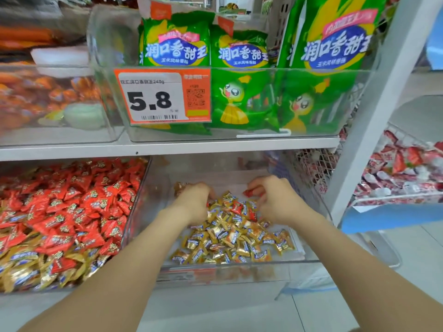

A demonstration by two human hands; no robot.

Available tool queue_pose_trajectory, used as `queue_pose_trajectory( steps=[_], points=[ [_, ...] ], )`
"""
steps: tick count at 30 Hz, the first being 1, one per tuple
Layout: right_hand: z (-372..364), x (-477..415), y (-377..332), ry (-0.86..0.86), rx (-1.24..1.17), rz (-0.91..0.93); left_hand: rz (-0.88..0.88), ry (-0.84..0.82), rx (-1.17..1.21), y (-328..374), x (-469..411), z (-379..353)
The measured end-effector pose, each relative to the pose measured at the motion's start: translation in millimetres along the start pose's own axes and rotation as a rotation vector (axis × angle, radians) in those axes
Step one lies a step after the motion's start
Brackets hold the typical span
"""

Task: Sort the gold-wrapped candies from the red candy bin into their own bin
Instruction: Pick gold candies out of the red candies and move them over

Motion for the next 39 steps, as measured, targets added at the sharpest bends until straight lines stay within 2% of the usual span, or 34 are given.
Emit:
queue_pose_trajectory(
  steps=[3,7,9,14,18,25,27,30,39],
  points=[
    [8,-1,4,0.038,0.047,-0.002,-0.058,-0.027,0.072,8,8,3],
    [0,-1,12,-0.043,0.121,-0.032,-0.087,0.043,0.072,10,12,15],
    [-5,-1,12,-0.077,0.139,-0.022,-0.059,0.075,0.008,4,9,15],
    [-26,7,16,-0.264,0.208,-0.039,-0.125,-0.031,-0.135,0,-2,-18],
    [-32,14,18,-0.362,0.283,-0.029,-0.176,0.047,-0.206,15,-1,-11],
    [-30,8,17,-0.273,0.235,-0.053,-0.016,0.17,-0.162,0,-1,10],
    [-18,6,13,-0.195,0.229,-0.06,-0.047,0.223,-0.084,8,-2,20],
    [0,6,10,-0.095,0.172,-0.071,-0.118,0.181,-0.023,27,-3,21],
    [-4,4,4,-0.089,0.015,-0.047,-0.29,0.152,-0.1,62,-15,1]
  ],
)
Point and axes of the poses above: each hand's wrist, its own x-axis away from the middle knuckle, its own z-axis out of the back of the hand, y = z × x, the point moved 10 cm from there along -x, towards the middle knuckle, and after that the axes turned 6 degrees about -x, right-handed, at the moved point
